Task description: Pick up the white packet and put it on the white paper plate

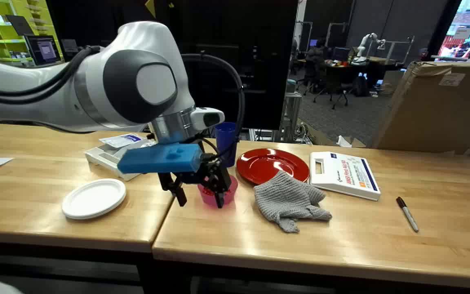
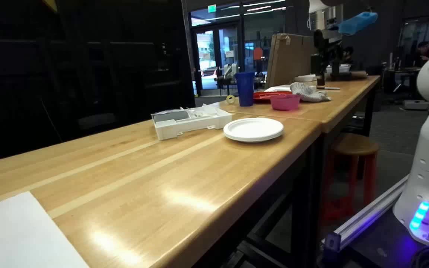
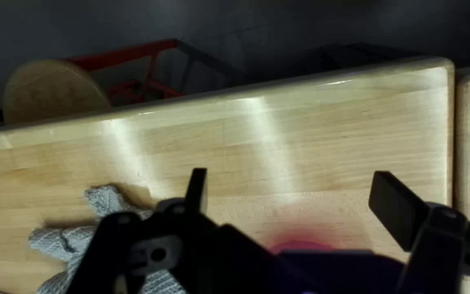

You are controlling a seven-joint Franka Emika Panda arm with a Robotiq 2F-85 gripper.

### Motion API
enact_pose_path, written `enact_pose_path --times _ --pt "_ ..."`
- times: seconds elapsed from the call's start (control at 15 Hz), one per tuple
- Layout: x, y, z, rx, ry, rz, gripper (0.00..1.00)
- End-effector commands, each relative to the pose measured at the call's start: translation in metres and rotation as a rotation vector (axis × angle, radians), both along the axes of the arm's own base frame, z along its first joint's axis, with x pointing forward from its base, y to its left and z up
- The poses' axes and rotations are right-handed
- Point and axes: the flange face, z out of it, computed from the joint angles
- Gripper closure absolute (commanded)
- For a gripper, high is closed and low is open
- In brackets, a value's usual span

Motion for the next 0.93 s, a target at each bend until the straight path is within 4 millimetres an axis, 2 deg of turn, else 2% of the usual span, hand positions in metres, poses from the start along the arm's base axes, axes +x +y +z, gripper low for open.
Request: enact_pose_path --times 0.0,0.33,0.53,0.87 --pt "0.000 0.000 0.001 0.000 0.001 0.000 0.00" --pt "0.000 0.000 0.001 0.000 0.001 0.000 0.00" --pt "0.009 0.017 -0.002 0.035 0.011 0.077 0.00" --pt "0.036 0.054 -0.013 0.056 -0.002 0.224 0.00"
